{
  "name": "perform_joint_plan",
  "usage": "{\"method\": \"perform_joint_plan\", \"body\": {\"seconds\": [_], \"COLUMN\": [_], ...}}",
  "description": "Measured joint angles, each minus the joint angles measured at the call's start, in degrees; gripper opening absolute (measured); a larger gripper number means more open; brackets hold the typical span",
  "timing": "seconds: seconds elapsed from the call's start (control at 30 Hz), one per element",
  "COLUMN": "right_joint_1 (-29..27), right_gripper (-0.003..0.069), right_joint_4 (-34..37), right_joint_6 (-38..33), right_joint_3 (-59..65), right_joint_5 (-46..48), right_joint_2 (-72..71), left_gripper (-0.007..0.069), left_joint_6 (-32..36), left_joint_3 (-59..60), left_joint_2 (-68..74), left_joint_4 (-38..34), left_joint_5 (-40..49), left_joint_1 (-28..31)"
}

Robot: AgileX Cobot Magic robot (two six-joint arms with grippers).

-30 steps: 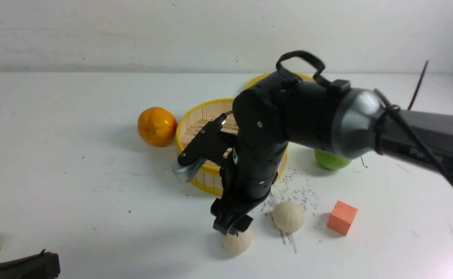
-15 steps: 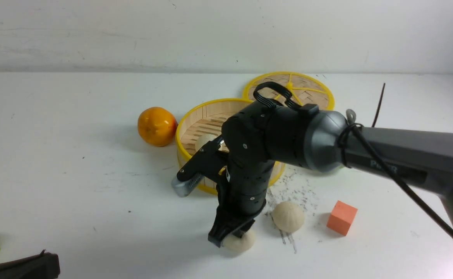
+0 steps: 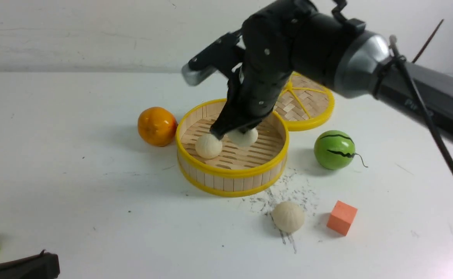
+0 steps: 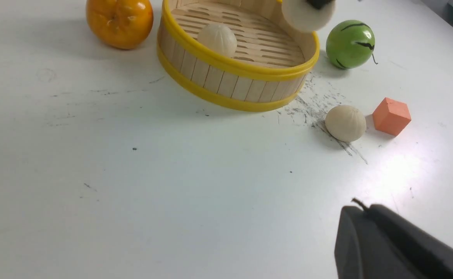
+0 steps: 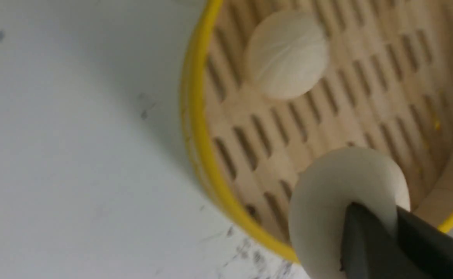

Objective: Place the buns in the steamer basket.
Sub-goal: Use the right arm to put the steamed stuffed bun into the steamer

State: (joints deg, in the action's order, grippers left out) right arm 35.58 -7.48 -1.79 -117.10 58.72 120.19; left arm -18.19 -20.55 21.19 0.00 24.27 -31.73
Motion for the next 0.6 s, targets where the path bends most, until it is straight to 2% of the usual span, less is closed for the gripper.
{"method": "perform_joint_plan", "body": {"seconds": [0.1, 0.23, 0.4, 0.43, 0.47, 0.57, 0.6], "right_joint_1": [-3.21, -4.50, -4.63, -4.63, -4.63, -4.63, -4.63], "right_gripper": [0.0020, 0.0044, 0.0146, 0.0212, 0.0220, 0.0384, 0.0392], "right_joint_4": [1.62, 3.60, 4.71, 5.00, 5.00, 5.52, 5.52], "right_joint_6": [3.47, 4.23, 4.40, 4.40, 4.40, 4.40, 4.40], "right_joint_3": [-0.39, -0.39, -0.39, -0.39, -0.39, -0.82, -0.82], "right_joint_5": [-3.60, -5.17, -7.10, -7.85, -7.96, -8.33, -8.23], "right_joint_2": [1.72, 5.05, 10.94, 12.24, 12.31, 12.20, 12.13], "left_gripper": [0.0004, 0.0004, 0.0005, 0.0007, 0.0008, 0.0012, 0.0012], "left_joint_6": [0.00, 0.00, 0.00, 0.00, 0.00, 0.00, 0.00], "left_joint_3": [0.00, 0.00, 0.00, 0.00, 0.00, 0.00, 0.00], "left_joint_2": [0.00, 0.00, 0.00, 0.00, 0.00, 0.00, 0.00], "left_joint_4": [0.00, 0.00, 0.00, 0.00, 0.00, 0.00, 0.00], "left_joint_5": [0.00, 0.00, 0.04, 0.04, 0.04, 0.30, 0.30], "left_joint_1": [0.00, 0.00, 0.00, 0.00, 0.00, 0.00, 0.00]}}
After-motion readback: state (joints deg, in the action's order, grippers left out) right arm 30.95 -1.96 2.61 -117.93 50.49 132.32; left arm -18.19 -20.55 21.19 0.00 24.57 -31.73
